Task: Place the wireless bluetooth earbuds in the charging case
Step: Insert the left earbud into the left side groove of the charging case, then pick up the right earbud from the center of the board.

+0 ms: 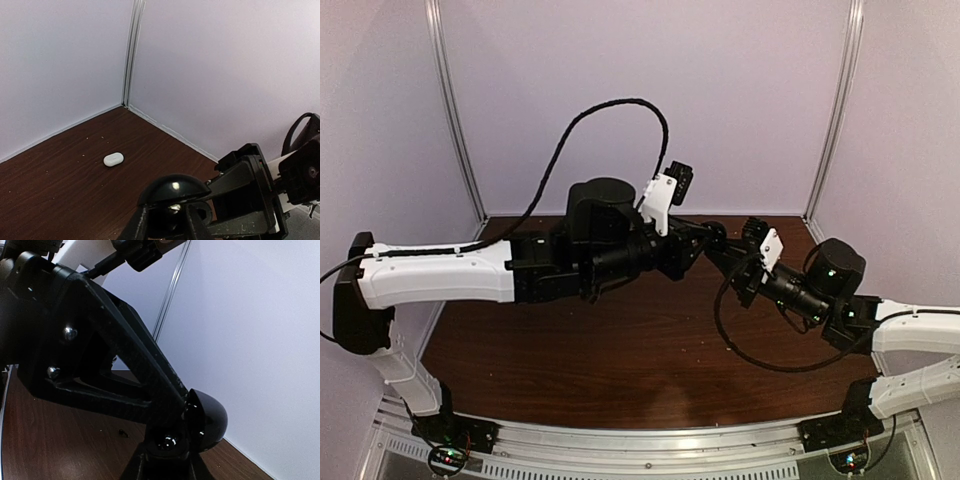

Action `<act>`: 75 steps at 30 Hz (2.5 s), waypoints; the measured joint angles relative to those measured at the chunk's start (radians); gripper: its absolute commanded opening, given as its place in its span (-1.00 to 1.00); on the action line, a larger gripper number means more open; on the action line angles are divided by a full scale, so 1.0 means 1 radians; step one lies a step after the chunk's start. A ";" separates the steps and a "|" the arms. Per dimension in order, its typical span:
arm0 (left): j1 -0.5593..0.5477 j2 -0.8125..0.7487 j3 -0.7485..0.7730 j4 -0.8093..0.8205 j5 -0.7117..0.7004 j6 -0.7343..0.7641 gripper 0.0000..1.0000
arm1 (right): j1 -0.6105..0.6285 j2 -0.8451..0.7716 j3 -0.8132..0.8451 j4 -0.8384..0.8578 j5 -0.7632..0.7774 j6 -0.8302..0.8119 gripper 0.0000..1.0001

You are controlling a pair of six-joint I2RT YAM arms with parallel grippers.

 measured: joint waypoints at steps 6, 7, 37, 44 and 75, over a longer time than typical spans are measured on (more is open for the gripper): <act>0.002 0.004 0.018 -0.035 -0.041 -0.034 -0.26 | 0.002 0.002 -0.002 0.013 -0.010 0.028 -1.00; 0.002 0.005 0.019 -0.036 -0.043 -0.037 -0.22 | 0.002 0.002 -0.002 0.014 -0.010 0.032 -1.00; 0.057 -0.130 -0.158 0.060 0.235 0.104 0.50 | -0.016 -0.010 -0.030 0.094 -0.065 0.120 -1.00; 0.187 -0.220 -0.193 0.068 0.304 0.087 0.51 | -0.062 -0.076 -0.058 0.102 -0.139 0.185 -1.00; 0.641 0.059 -0.311 -0.434 0.307 0.230 0.06 | -0.113 -0.165 -0.031 -0.155 -0.362 0.249 -1.00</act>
